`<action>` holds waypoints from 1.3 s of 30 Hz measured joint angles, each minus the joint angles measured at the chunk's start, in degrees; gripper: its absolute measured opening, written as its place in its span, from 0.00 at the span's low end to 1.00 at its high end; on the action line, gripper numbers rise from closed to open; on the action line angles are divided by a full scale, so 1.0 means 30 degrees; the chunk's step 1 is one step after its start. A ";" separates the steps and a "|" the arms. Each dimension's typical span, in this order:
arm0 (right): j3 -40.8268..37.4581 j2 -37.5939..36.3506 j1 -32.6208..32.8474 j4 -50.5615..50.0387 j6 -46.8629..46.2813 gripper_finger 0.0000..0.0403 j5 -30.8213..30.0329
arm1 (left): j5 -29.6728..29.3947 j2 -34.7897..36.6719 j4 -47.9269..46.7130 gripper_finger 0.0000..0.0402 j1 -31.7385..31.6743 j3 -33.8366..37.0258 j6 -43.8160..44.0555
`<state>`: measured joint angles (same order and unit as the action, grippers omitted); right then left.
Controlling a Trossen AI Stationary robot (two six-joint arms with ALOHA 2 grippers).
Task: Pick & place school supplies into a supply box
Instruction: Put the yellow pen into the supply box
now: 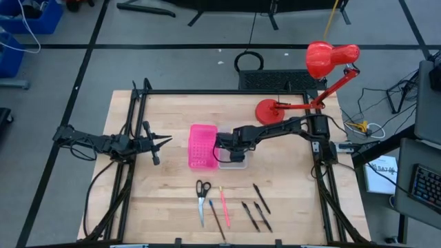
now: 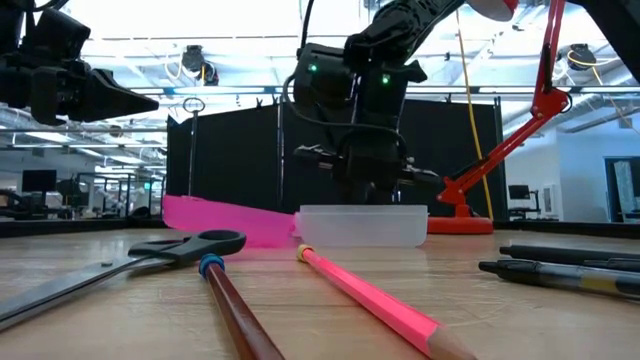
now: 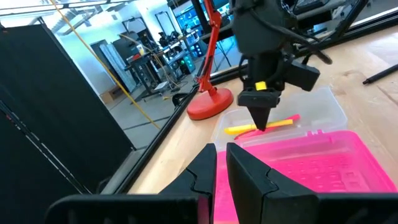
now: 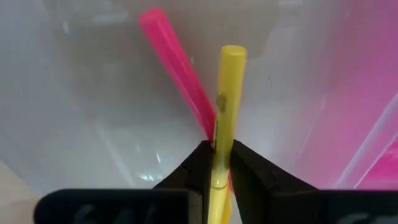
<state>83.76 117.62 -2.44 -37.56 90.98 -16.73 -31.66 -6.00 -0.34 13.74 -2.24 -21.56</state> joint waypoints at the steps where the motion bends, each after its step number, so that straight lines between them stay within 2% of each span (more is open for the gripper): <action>1: -0.0008 0.0004 0.0184 0.0005 0.0344 0.09 -0.0277 | 0.0000 0.0000 0.0000 0.12 0.0000 0.0000 0.0000; 3: -0.0011 0.0007 0.0564 0.0183 0.1107 0.05 -0.0488 | 0.0000 0.0000 0.0000 0.12 0.0000 0.0000 0.0000; 7: -0.0011 0.0042 0.1102 0.0962 0.1917 0.05 -0.0896 | 0.0000 0.0000 0.0007 0.12 0.0000 0.0000 0.0000; 12: -0.0011 0.0066 0.1246 0.1358 0.2781 0.11 -0.1477 | 0.0004 0.0000 0.0007 0.12 0.0000 0.0000 0.0112; 16: -0.0011 0.0064 0.1254 0.1436 0.3486 0.06 -0.2366 | 0.0007 0.0000 0.0007 0.12 0.0000 0.0000 0.0305; 29: -0.0011 0.0051 0.2015 0.2447 0.4108 0.08 -0.1997 | 0.0007 0.0000 0.0011 0.12 0.0000 0.0000 0.0346; 34: -0.0011 0.0044 0.2109 0.2628 0.2549 0.06 -0.0754 | 0.0007 0.0000 0.0015 0.12 0.0000 0.0000 0.0425; 39: -0.0011 0.0036 0.1777 0.2616 0.0438 0.19 -0.0368 | 0.0007 0.0000 0.0015 0.12 0.0000 0.0000 0.0444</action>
<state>83.72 117.73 2.89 -29.71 92.30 -17.84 -31.64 -6.00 -0.30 13.74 -2.24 -20.23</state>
